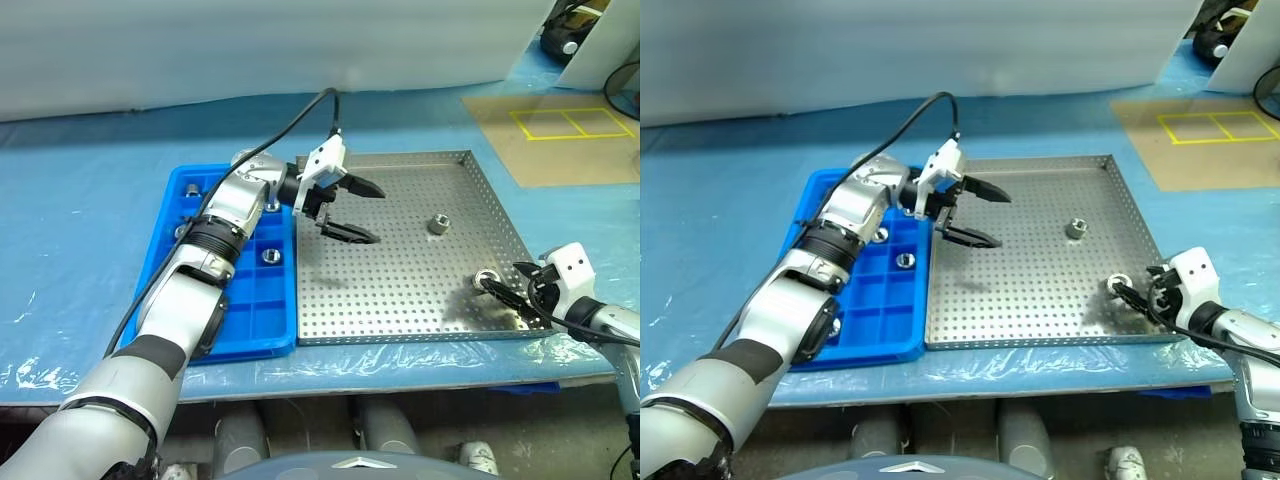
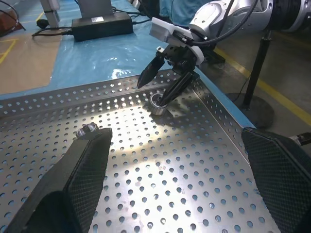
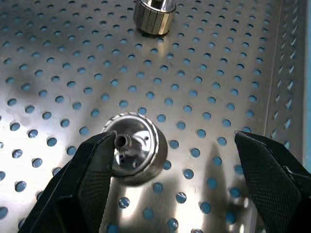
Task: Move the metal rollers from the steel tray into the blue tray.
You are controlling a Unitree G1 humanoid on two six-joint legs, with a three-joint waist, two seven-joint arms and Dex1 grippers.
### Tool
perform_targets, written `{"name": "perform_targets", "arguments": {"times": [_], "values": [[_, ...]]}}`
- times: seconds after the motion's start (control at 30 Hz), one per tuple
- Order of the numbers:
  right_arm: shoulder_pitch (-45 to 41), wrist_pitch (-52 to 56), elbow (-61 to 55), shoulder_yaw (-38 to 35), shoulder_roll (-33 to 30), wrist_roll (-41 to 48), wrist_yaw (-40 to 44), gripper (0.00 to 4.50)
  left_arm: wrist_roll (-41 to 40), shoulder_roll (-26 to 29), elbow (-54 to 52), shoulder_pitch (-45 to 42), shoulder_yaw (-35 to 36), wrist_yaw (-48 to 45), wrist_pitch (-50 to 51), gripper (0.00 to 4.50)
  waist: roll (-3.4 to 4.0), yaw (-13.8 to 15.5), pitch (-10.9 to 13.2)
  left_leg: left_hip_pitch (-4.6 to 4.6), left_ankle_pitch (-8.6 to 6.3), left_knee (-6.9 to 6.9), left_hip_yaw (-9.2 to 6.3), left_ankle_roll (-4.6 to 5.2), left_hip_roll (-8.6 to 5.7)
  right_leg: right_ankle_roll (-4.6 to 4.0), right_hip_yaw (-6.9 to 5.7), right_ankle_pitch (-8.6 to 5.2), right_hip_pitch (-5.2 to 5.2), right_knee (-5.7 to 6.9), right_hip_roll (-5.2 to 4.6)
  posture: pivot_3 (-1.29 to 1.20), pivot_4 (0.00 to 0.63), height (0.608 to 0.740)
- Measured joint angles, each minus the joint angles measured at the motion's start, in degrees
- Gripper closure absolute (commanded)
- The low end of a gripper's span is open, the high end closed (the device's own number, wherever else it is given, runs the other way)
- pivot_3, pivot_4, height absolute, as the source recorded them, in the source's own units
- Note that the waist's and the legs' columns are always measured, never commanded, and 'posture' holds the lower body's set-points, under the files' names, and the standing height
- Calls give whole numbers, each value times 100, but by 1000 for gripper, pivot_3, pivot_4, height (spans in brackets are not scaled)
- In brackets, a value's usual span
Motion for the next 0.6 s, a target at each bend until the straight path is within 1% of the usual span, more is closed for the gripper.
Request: {"name": "perform_targets", "arguments": {"times": [0.33,0.43,0.6], "values": [[16,105,-123,93,-2,91,-31,525,14,78,-123,54,0,88,85,26,0,-2,0,-3,-2,-10,1,3,3,0,-2,0,-6,-6,3,-410,150,740],[0,108,-244,243,63,132,23,1139,15,79,-128,61,0,115,85,26,0,-2,0,-1,-1,-10,1,1,4,0,-2,-1,-6,-5,3,-401,150,740],[-69,97,-319,421,138,173,30,2893,16,125,-191,92,0,146,94,26,-2,-7,0,-1,-2,-11,2,1,4,0,0,-1,-6,-7,3,-390,150,740]]}}
